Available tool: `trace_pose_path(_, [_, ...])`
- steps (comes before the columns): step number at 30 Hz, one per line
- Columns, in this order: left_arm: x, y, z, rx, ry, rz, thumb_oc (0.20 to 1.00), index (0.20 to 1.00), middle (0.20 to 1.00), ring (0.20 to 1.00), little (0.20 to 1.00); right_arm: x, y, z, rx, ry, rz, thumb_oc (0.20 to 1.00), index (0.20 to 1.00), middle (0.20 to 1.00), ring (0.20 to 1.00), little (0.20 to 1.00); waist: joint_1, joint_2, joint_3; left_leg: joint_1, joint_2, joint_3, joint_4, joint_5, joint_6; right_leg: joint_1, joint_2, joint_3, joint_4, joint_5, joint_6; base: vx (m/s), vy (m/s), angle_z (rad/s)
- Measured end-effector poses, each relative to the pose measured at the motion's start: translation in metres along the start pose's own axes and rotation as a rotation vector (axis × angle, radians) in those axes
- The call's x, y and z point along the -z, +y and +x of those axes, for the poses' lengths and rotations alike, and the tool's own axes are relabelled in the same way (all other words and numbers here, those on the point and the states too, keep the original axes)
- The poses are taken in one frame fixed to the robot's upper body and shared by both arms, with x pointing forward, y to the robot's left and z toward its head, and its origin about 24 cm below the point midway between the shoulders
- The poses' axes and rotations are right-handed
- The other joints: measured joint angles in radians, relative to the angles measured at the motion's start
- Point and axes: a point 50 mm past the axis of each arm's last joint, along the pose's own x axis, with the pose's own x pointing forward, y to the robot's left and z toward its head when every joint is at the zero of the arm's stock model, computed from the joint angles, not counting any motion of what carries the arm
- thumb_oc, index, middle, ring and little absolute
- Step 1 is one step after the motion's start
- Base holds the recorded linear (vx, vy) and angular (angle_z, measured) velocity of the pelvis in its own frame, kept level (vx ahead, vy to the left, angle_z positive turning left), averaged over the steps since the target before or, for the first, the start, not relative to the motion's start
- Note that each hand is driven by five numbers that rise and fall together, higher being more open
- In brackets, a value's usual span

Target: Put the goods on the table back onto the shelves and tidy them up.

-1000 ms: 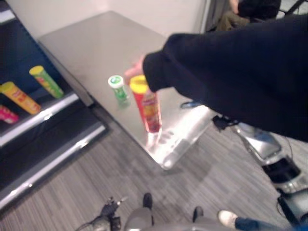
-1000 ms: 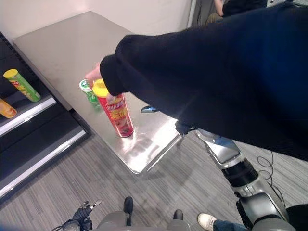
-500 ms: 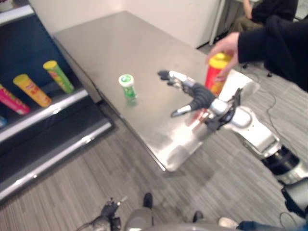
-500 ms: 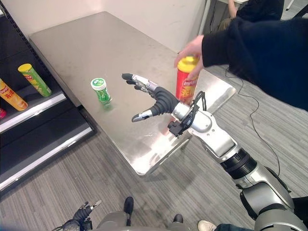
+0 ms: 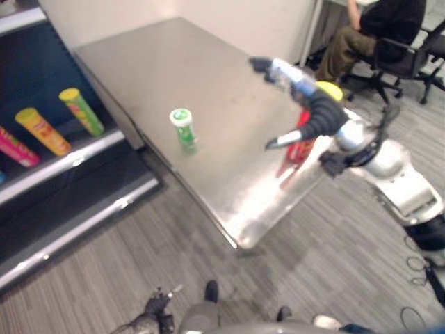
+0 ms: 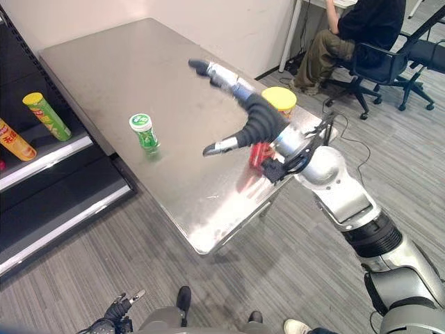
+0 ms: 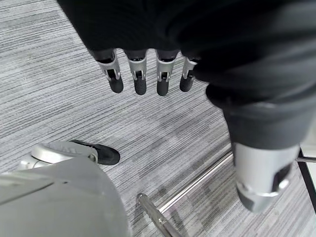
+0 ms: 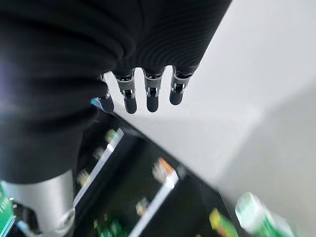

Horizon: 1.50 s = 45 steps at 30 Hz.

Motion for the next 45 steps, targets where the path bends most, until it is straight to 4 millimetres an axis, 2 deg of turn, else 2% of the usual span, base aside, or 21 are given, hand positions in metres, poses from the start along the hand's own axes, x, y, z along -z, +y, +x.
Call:
trace_pose_path(4, [-0.002, 0.0, 0.001, -0.012, -0.008, 0.0, 1.0, 1.0, 1.0, 1.0, 1.0, -0.01, -0.022, -0.001, 0.145, -0.043, -0.111, 1.0, 1.0, 1.0, 1.0, 1.0, -0.006, 0.0, -0.001, 0.003, 0.0, 0.003, -0.001, 0.0, 0.0, 0.0, 0.0, 0.004, 0.0, 0.0, -0.001, 0.0, 0.004, -0.01])
trace_pose_path(8, [-0.004, 0.0, 0.0, -0.011, -0.017, -0.002, 1.0, 1.0, 1.0, 1.0, 1.0, -0.013, -0.049, -0.015, 0.279, -0.028, -0.177, 1.0, 1.0, 1.0, 1.0, 1.0, -0.018, -0.006, -0.006, 0.006, 0.0, 0.006, -0.007, 0.001, -0.001, -0.002, -0.001, 0.009, 0.001, -0.001, -0.001, 0.0, 0.005, -0.01])
trace_pose_path(10, [-0.005, 0.0, 0.0, -0.01, -0.024, -0.003, 1.0, 1.0, 1.0, 1.0, 1.0, -0.004, -0.06, -0.037, 0.332, 0.052, -0.207, 1.0, 1.0, 1.0, 1.0, 1.0, -0.022, -0.016, -0.014, 0.007, 0.0, 0.007, -0.009, 0.001, -0.001, -0.003, -0.001, 0.011, 0.001, -0.002, -0.001, 0.0, 0.0, 0.0])
trace_pose_path(15, [-0.002, 0.001, -0.001, -0.01, -0.021, -0.003, 1.0, 1.0, 1.0, 1.0, 1.0, 0.027, -0.063, -0.072, 0.352, 0.274, -0.207, 1.0, 1.0, 1.0, 1.0, 1.0, -0.044, -0.021, -0.019, 0.005, 0.003, 0.016, -0.01, 0.0, -0.001, -0.009, 0.001, 0.017, 0.001, -0.002, 0.0, -0.01, -0.014, -0.05])
trace_pose_path(19, [0.0, 0.002, -0.001, -0.003, -0.017, -0.001, 1.0, 1.0, 1.0, 1.0, 1.0, 0.045, -0.072, -0.085, 0.297, 0.411, -0.245, 1.0, 1.0, 1.0, 1.0, 1.0, -0.048, -0.018, -0.019, 0.004, 0.006, 0.026, -0.013, 0.001, -0.001, -0.017, 0.0, 0.025, 0.0, -0.001, 0.001, -0.01, -0.019, -0.07])
trace_pose_path(27, [0.006, 0.004, -0.003, 0.015, -0.003, 0.004, 1.0, 1.0, 1.0, 1.0, 1.0, 0.07, -0.063, -0.08, 0.155, 0.511, -0.105, 1.0, 1.0, 1.0, 1.0, 1.0, -0.04, -0.018, -0.019, 0.008, 0.006, 0.02, -0.013, 0.001, -0.001, -0.001, 0.003, 0.014, -0.016, 0.0, 0.002, 0.01, -0.007, 0.03])
trace_pose_path(33, [0.005, 0.006, -0.004, 0.033, -0.004, 0.045, 1.0, 1.0, 1.0, 1.0, 1.0, 0.089, -0.061, -0.073, 0.09, 0.587, -0.053, 1.0, 1.0, 1.0, 1.0, 1.0, -0.032, -0.019, -0.018, 0.007, 0.004, 0.012, -0.014, 0.001, -0.001, 0.002, 0.003, 0.008, -0.016, 0.0, 0.002, 0.02, -0.009, 0.03])
trace_pose_path(36, [0.004, 0.006, -0.003, 0.035, -0.009, 0.046, 1.0, 1.0, 1.0, 1.0, 1.0, 0.098, -0.068, -0.076, 0.087, 0.65, -0.065, 1.0, 1.0, 1.0, 1.0, 1.0, -0.024, -0.021, -0.016, 0.005, 0.002, 0.002, -0.016, 0.002, -0.002, 0.005, 0.003, -0.005, -0.016, -0.001, 0.002, 0.02, -0.012, 0.09])
trace_pose_path(45, [0.005, 0.008, -0.004, 0.034, -0.006, 0.04, 1.0, 1.0, 1.0, 1.0, 1.0, 0.098, -0.067, -0.065, 0.049, 0.643, -0.028, 1.0, 1.0, 1.0, 1.0, 1.0, -0.016, -0.029, -0.01, 0.006, -0.001, -0.007, -0.03, 0.007, -0.005, 0.007, 0.004, -0.018, -0.017, -0.004, 0.003, 0.01, -0.005, 0.03])
